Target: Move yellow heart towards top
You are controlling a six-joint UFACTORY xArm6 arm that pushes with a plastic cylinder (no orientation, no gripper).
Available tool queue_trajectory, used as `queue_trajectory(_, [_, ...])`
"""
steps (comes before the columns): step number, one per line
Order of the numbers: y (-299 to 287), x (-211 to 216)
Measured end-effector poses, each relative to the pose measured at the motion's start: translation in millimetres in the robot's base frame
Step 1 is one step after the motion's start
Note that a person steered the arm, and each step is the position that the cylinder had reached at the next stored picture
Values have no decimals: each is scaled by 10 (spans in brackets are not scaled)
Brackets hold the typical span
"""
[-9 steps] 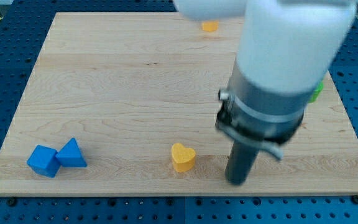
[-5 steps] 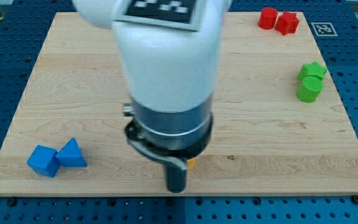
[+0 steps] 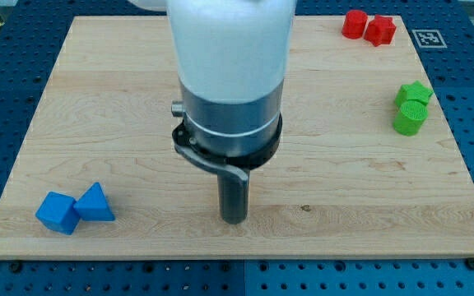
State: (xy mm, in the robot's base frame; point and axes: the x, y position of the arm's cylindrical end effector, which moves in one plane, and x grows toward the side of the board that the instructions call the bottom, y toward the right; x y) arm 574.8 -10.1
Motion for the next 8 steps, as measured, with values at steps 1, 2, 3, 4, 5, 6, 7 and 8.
queue_trajectory(1, [0, -277])
queue_trajectory(2, [1, -579])
queue_trajectory(3, [3, -932])
queue_trajectory(4, [91, -1268])
queue_trajectory(5, [303, -1607])
queue_trajectory(6, [495, -1960])
queue_trajectory(7, [503, -2321])
queue_trajectory(8, [503, -2644])
